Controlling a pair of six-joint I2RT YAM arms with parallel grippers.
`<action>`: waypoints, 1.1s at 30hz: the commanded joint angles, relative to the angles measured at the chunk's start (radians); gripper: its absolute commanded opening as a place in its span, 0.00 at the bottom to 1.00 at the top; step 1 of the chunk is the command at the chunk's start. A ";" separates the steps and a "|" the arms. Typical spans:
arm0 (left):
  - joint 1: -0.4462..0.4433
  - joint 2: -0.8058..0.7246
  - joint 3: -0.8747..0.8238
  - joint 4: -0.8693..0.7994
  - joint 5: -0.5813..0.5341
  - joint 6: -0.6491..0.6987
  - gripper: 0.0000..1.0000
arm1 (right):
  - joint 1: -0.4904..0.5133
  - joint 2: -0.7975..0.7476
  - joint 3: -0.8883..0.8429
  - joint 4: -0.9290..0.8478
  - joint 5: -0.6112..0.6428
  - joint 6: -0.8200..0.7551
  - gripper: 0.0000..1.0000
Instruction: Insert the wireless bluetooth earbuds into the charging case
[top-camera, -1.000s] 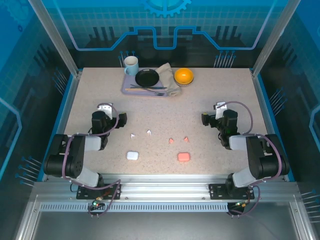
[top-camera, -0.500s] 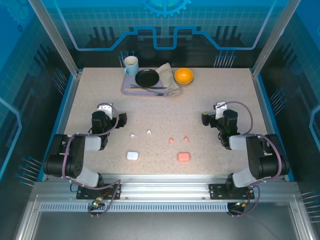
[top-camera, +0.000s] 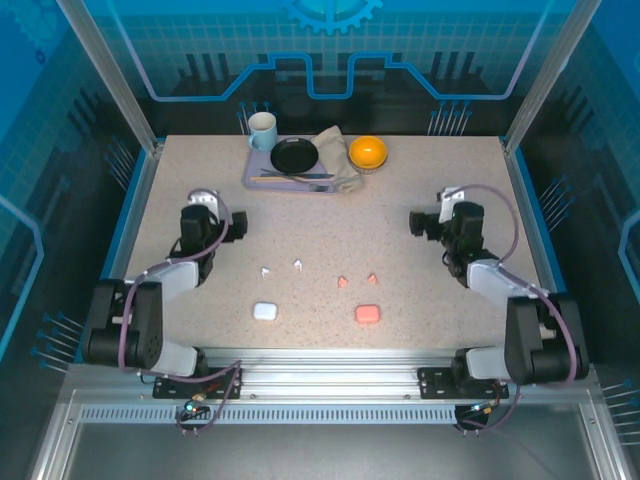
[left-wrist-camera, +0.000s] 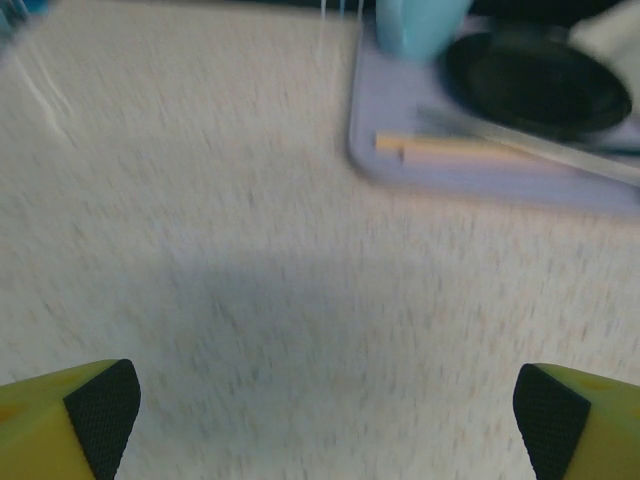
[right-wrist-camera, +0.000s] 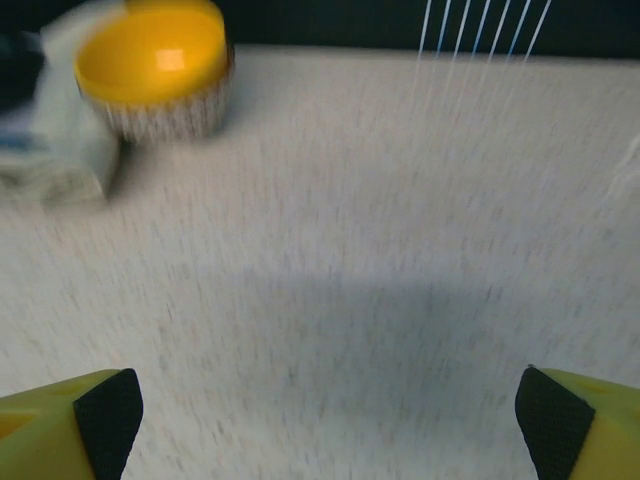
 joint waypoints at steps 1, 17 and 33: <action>-0.006 -0.116 0.130 -0.246 -0.061 -0.082 0.99 | -0.034 -0.089 0.147 -0.378 0.031 0.279 1.00; -0.105 -0.310 0.247 -0.830 0.272 -0.719 0.99 | 0.473 0.008 0.385 -1.116 0.002 0.512 0.85; -0.325 -0.182 0.302 -0.811 0.283 -0.822 0.99 | 0.800 0.253 0.320 -1.143 0.089 0.817 0.86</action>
